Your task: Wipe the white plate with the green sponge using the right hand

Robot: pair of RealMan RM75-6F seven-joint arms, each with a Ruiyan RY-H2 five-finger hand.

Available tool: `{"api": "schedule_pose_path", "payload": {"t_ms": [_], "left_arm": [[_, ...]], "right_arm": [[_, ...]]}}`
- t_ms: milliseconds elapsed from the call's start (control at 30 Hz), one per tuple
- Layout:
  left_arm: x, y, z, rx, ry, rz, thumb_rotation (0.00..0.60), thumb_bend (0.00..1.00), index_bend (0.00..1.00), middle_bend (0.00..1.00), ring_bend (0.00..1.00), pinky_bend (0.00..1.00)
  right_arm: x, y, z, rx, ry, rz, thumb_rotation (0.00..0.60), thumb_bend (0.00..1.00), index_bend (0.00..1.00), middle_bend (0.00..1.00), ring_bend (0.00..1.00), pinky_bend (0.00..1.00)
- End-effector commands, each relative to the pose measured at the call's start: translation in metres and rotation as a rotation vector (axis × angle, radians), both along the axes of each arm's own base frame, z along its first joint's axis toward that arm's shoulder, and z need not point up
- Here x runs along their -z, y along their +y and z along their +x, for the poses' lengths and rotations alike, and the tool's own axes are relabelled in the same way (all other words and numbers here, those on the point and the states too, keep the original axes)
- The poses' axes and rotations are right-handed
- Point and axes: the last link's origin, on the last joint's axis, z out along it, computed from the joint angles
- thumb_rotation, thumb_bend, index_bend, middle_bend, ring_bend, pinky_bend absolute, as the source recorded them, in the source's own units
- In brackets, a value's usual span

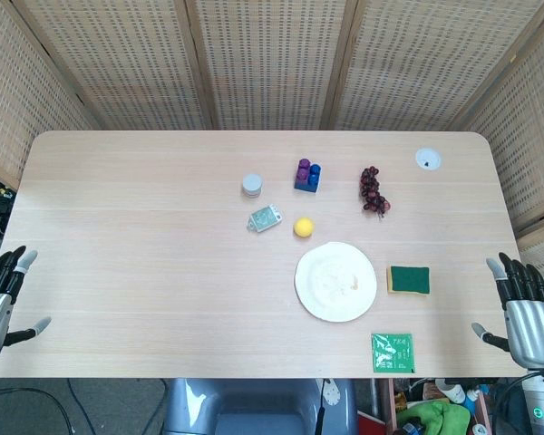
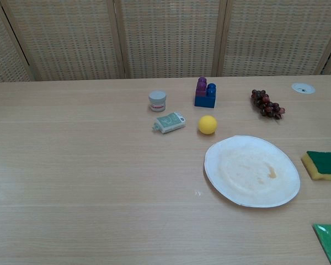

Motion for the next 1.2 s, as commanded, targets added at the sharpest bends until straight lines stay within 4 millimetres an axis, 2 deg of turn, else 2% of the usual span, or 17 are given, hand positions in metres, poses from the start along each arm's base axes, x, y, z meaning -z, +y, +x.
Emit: {"api": "schedule_pose_path", "payload": {"t_ms": [33, 300, 433, 600, 767, 867, 1033, 1200], "left_arm": [[0.000, 0.000, 0.000, 0.000, -0.001, 0.002, 0.600, 0.00, 0.00, 0.00, 0.00, 0.00], [0.000, 0.001, -0.001, -0.003, 0.003, 0.000, 0.600, 0.00, 0.00, 0.00, 0.00, 0.00], [0.002, 0.003, -0.001, -0.005, 0.008, -0.004, 0.600, 0.00, 0.00, 0.00, 0.00, 0.00], [0.002, 0.007, -0.003, -0.017, 0.012, 0.002, 0.600, 0.00, 0.00, 0.00, 0.00, 0.00], [0.002, 0.011, -0.003, -0.024, 0.017, 0.019, 0.600, 0.00, 0.00, 0.00, 0.00, 0.00], [0.004, 0.013, -0.005, -0.035, 0.028, 0.013, 0.600, 0.00, 0.00, 0.00, 0.00, 0.00], [0.006, 0.014, -0.006, -0.047, 0.033, 0.010, 0.600, 0.00, 0.00, 0.00, 0.00, 0.00], [0.006, 0.016, -0.007, -0.055, 0.033, 0.011, 0.600, 0.00, 0.00, 0.00, 0.00, 0.00]], "right_arm": [[0.000, 0.000, 0.000, 0.002, 0.001, 0.001, 0.600, 0.00, 0.00, 0.00, 0.00, 0.00], [0.003, -0.001, -0.001, 0.010, -0.002, 0.020, 0.600, 0.00, 0.00, 0.00, 0.00, 0.00], [0.016, -0.012, 0.003, -0.001, -0.026, 0.094, 0.600, 0.00, 0.00, 0.00, 0.00, 0.00], [0.049, -0.041, 0.010, -0.056, -0.010, 0.202, 0.600, 0.00, 0.00, 0.00, 0.00, 0.01], [0.085, -0.074, 0.014, -0.095, 0.023, 0.296, 0.600, 0.00, 0.06, 0.01, 0.00, 0.08], [0.111, -0.093, 0.011, -0.098, 0.109, 0.361, 0.600, 0.00, 0.06, 0.02, 0.00, 0.10], [0.132, -0.111, 0.007, -0.080, 0.158, 0.390, 0.600, 0.00, 0.07, 0.02, 0.00, 0.12], [0.144, -0.126, 0.001, -0.045, 0.191, 0.401, 0.600, 0.00, 0.10, 0.08, 0.02, 0.19]]}}
